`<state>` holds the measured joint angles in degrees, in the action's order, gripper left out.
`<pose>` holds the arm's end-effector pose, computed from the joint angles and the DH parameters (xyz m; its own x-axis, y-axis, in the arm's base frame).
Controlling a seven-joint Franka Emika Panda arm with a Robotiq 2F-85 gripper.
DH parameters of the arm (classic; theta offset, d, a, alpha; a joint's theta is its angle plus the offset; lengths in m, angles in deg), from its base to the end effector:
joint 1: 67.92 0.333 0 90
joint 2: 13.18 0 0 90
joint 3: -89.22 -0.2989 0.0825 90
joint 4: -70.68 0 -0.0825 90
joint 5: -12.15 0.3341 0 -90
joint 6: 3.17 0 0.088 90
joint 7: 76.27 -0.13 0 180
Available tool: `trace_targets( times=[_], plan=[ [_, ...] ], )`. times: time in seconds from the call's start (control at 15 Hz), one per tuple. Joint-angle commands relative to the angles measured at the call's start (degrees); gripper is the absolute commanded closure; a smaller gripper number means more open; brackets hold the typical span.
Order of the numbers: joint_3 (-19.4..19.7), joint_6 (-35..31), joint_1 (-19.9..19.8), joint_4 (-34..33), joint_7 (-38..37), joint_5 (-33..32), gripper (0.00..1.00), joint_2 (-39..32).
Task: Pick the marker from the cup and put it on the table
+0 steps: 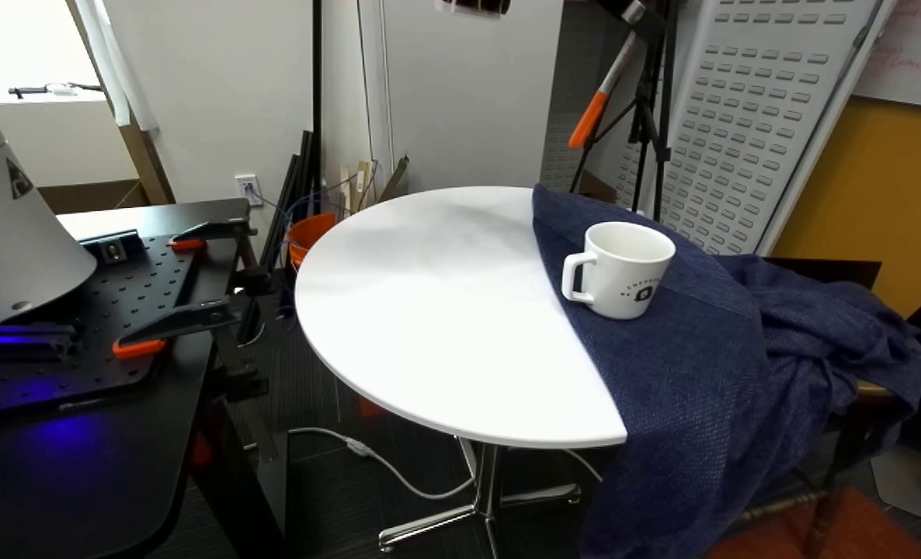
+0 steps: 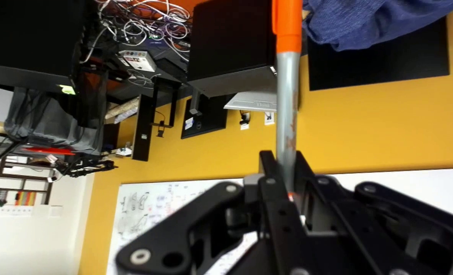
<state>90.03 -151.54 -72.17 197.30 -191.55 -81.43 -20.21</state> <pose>0.5289 -0.0400 0.3401 0.4478 -0.3458 0.8245 -0.6718 -0.7387 0.0551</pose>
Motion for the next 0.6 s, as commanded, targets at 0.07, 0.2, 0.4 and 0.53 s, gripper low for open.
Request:
trace_targets(
  times=[0.07, 0.2, 0.4, 0.53],
  plan=[
    [-0.6, -8.2, 0.0, -2.4, 5.6, -1.8, 0.97, -2.5],
    [-0.8, -11.7, 0.0, -3.3, 9.9, -0.6, 0.97, -4.1],
    [-1.1, -15.0, 0.1, -4.4, 16.7, 1.8, 0.97, -6.7],
    [-1.6, -16.5, 0.2, -5.2, 22.6, 4.8, 0.97, -8.6]
  ],
)
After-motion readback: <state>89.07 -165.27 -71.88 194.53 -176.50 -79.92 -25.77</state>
